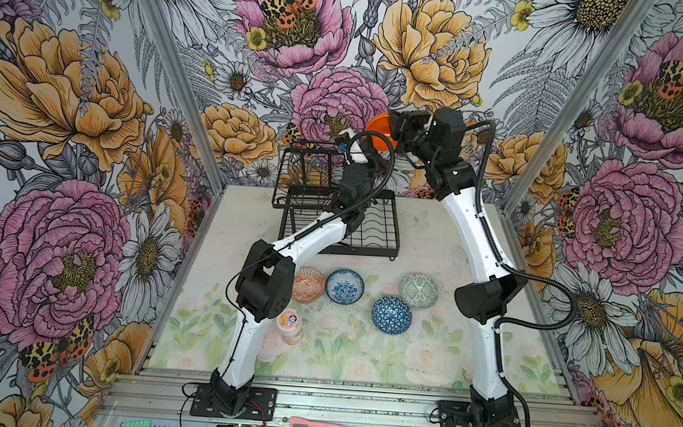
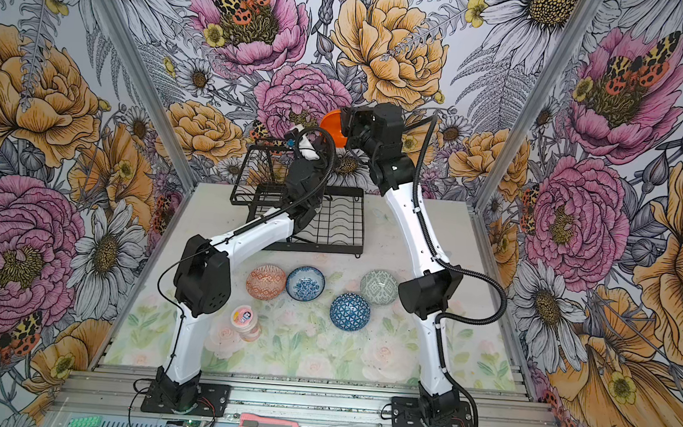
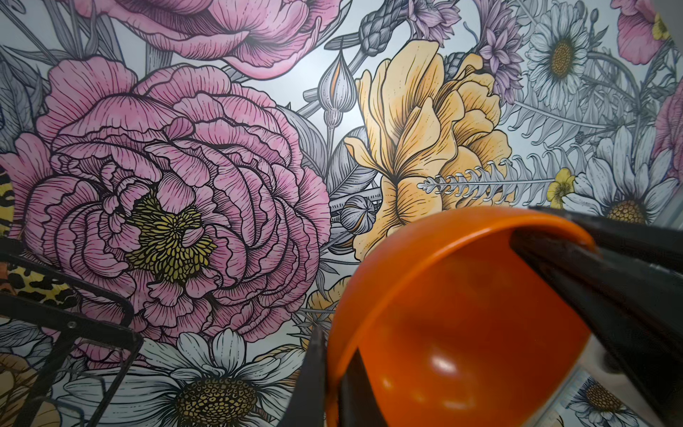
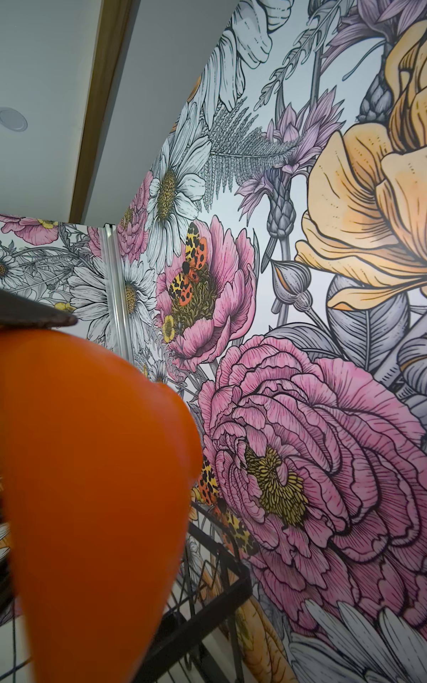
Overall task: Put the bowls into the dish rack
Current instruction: 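Bring the right gripper to the orange bowl held by the left gripper, then close the right gripper on the orange bowl and open the left gripper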
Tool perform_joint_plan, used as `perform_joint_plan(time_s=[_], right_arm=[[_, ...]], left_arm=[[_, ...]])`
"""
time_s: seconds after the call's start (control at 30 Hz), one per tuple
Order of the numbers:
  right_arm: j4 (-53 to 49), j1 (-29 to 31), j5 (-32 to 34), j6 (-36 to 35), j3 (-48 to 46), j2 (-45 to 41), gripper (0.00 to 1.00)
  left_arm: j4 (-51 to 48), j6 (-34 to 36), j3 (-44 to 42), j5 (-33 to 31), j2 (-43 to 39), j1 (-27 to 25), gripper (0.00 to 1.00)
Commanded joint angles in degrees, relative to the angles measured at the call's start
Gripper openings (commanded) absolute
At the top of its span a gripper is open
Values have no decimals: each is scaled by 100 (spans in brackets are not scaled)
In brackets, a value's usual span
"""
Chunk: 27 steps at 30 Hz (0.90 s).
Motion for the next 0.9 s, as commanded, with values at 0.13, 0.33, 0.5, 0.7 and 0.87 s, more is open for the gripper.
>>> perform_joint_plan(time_s=[0.13, 0.33, 0.5, 0.7, 0.87], right_arm=[[158, -297, 66, -581, 197, 157, 0], [333, -308, 66, -553, 205, 233, 0], [440, -325, 40, -504, 217, 292, 0], [482, -432, -26, -608, 212, 323, 0], [549, -596, -103, -881, 215, 366, 0]], left_arm=[[-56, -130, 225, 150, -33, 185, 7], [-266, -228, 412, 291, 28, 232, 20], [-633, -402, 622, 398, 87, 298, 21], [-1182, -649, 664, 562, -43, 431, 37], [-1547, -658, 371, 625, -384, 465, 87]])
